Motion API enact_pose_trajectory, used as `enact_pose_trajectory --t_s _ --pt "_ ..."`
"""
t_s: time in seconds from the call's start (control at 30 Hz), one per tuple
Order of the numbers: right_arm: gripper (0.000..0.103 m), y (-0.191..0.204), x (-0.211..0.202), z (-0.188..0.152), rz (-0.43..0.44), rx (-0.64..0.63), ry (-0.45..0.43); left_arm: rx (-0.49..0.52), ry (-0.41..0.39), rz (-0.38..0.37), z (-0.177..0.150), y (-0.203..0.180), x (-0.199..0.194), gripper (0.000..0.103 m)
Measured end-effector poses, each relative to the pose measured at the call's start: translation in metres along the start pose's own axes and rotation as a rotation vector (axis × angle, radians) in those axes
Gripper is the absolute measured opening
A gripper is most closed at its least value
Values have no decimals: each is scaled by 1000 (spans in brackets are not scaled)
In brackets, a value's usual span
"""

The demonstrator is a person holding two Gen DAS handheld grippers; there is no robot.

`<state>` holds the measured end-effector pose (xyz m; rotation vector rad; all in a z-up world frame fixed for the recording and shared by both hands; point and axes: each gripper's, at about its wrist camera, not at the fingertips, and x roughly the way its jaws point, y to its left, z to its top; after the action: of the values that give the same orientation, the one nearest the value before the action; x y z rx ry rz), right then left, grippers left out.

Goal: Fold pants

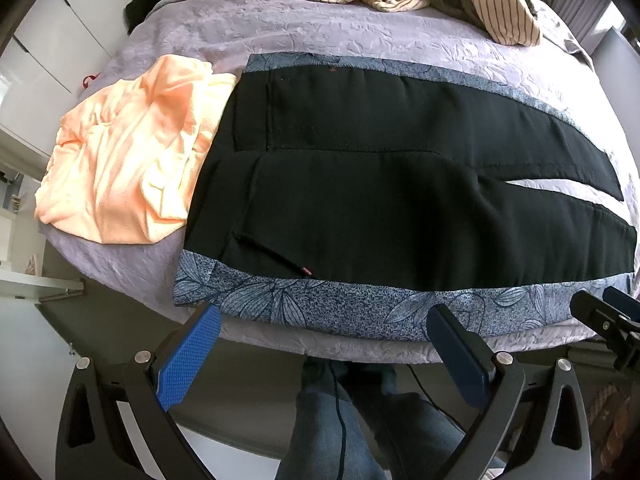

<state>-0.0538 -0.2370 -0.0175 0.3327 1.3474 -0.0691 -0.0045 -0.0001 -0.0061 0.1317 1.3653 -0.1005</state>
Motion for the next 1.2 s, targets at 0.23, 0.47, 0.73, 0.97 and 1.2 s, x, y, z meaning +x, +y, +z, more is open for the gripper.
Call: enact_pose_trajectory --t_s 0.23,0.47,0.73,0.97,1.2 --pt "103 -8 4 5 85 30 -9 -6 -20 -57 -1 4 5 103" --pt "99 -58 50 -7 545 289 64 -151 -28 -319 -13 48 46 103" --pt "81 -97 121 -58 639 455 207 -293 89 -446 -47 82 116 103" --pt "81 -99 125 -35 759 508 118 -356 35 -566 -30 79 124 103" --pt "27 -96 129 -25 777 549 118 -384 36 -580 -10 79 118 58"
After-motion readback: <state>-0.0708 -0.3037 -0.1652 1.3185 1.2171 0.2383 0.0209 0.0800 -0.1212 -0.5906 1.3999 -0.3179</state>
